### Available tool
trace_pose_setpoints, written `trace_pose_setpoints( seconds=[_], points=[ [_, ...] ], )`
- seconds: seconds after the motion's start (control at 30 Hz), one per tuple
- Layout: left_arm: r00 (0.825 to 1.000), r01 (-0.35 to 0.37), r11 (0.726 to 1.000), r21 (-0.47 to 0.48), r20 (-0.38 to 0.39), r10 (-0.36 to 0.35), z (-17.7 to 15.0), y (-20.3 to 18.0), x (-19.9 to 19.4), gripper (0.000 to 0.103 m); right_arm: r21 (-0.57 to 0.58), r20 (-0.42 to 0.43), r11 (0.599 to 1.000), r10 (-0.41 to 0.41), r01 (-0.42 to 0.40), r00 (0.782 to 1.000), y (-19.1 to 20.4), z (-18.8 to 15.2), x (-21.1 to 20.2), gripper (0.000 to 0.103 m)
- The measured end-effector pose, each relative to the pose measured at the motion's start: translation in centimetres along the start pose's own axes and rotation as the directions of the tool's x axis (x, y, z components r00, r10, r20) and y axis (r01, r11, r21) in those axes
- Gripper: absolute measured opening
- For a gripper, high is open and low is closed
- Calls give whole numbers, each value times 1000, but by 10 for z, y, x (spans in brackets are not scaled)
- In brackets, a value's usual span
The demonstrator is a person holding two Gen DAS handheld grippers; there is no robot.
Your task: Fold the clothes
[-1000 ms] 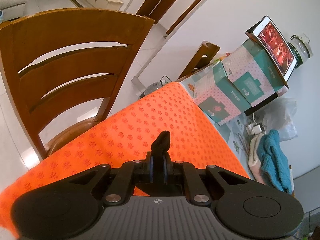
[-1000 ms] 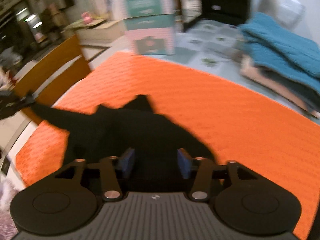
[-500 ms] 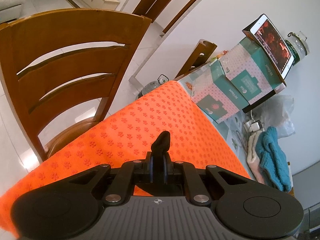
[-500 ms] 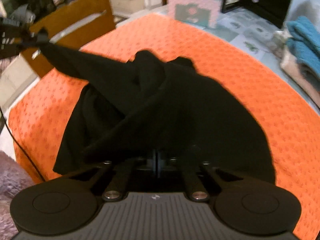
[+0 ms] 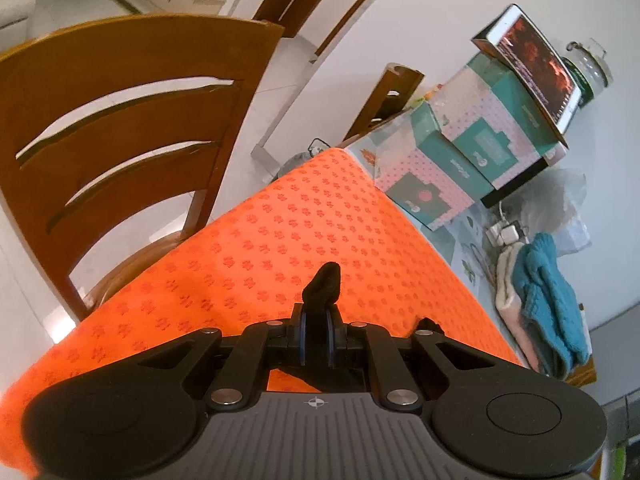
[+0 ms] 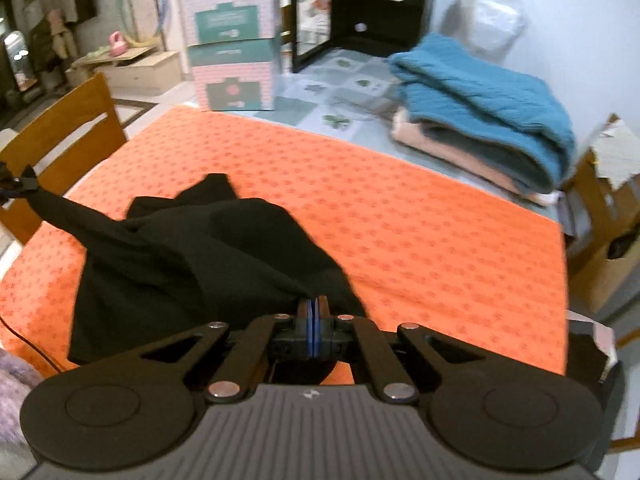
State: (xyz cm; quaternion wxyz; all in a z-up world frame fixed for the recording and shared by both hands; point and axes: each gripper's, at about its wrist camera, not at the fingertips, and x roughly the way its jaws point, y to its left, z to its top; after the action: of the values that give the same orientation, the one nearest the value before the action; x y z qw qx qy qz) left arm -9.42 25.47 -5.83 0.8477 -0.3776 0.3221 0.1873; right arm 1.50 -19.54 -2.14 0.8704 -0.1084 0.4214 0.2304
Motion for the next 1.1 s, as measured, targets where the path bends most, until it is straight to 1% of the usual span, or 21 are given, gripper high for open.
trace_pose_setpoints(
  seconds=[0.17,0.3,0.37,0.43,0.5,0.57,0.63,0.77,0.8,0.87,0.93,0.97,1.0,1.03,1.07,1.1],
  points=[
    [1000,-14,1000,16,26,13,3,-6,-3,12,48,50,995,-92,89,995,-28,-3,-19,1],
    [998,-37,999,39,61,34,11,-13,-5,12,56,94,984,-171,167,981,-53,13,-24,1],
    [995,-50,998,44,84,46,14,-14,-9,12,67,123,974,-225,218,967,-67,25,-24,1],
    [992,-64,997,46,109,58,18,-15,-12,12,103,141,960,-275,262,951,-85,35,-25,1],
    [988,-78,996,48,134,71,22,-15,-16,12,133,147,934,-350,332,925,-103,42,-21,1],
    [984,-91,995,50,159,82,26,-15,-20,12,169,127,908,-406,383,905,-119,40,-14,1],
    [985,-92,995,46,148,85,24,-13,-19,12,217,76,885,-435,411,897,-138,31,-2,1],
    [991,-87,996,34,106,83,18,-9,-13,14,304,-37,872,-393,384,919,-167,3,22,1],
    [992,-85,996,31,95,82,17,-8,-12,15,304,-44,878,-376,371,926,-167,0,25,1],
    [994,-83,996,25,74,81,13,-6,-9,24,279,-37,900,-340,336,940,-159,0,27,2],
    [995,-80,997,19,53,79,10,-4,-6,40,253,-30,920,-303,301,952,-150,0,28,3],
    [996,-79,997,16,42,78,9,-2,-4,44,240,-27,929,-285,283,958,-146,0,29,7],
    [997,-78,997,13,31,77,7,-1,-3,56,227,-25,937,-266,265,964,-142,0,30,10],
    [997,-77,997,10,21,76,5,0,-2,70,213,-23,945,-247,246,969,-138,0,31,22],
    [997,-71,997,26,13,71,4,-4,0,74,200,-21,953,-228,228,973,-134,0,32,34],
    [998,-61,996,59,6,61,2,-11,2,79,187,-19,960,-209,209,978,-130,0,33,38]
  ],
)
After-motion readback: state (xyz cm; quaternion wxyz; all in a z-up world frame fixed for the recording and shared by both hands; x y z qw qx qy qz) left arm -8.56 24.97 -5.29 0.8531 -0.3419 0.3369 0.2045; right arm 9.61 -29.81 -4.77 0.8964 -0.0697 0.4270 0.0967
